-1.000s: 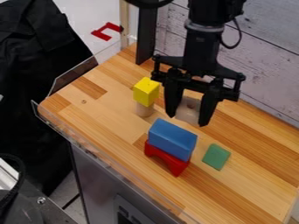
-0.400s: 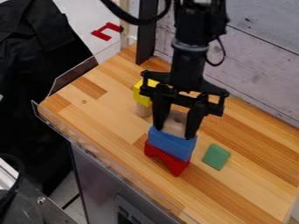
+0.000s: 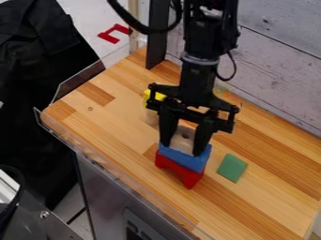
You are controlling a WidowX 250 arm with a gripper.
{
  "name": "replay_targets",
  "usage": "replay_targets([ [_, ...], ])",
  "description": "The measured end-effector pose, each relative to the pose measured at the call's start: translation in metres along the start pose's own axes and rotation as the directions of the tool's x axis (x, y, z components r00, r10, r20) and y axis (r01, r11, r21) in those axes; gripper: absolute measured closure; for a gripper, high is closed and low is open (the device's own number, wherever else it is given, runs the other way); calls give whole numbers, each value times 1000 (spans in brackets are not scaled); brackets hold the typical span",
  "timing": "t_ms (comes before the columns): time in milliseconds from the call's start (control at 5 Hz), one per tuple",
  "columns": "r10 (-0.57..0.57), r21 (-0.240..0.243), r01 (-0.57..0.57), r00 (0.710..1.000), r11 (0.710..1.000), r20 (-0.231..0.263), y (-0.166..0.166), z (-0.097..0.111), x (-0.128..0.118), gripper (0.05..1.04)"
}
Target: Take the cube with a hole and put it on top of the blue rectangle
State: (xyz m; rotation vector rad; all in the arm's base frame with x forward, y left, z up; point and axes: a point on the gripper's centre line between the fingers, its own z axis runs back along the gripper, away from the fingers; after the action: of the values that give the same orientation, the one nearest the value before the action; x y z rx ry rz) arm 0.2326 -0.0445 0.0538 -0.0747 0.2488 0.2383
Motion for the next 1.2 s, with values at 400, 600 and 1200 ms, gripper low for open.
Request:
replay_targets([
  [400,-5,0,5,1000,1000,-8,-2,-3,6,144],
  [600,10,18,-10,1000,1000,-11,1,-2,6,85],
  [1200,16,46,-26,978,999,208,0,84,32,84],
])
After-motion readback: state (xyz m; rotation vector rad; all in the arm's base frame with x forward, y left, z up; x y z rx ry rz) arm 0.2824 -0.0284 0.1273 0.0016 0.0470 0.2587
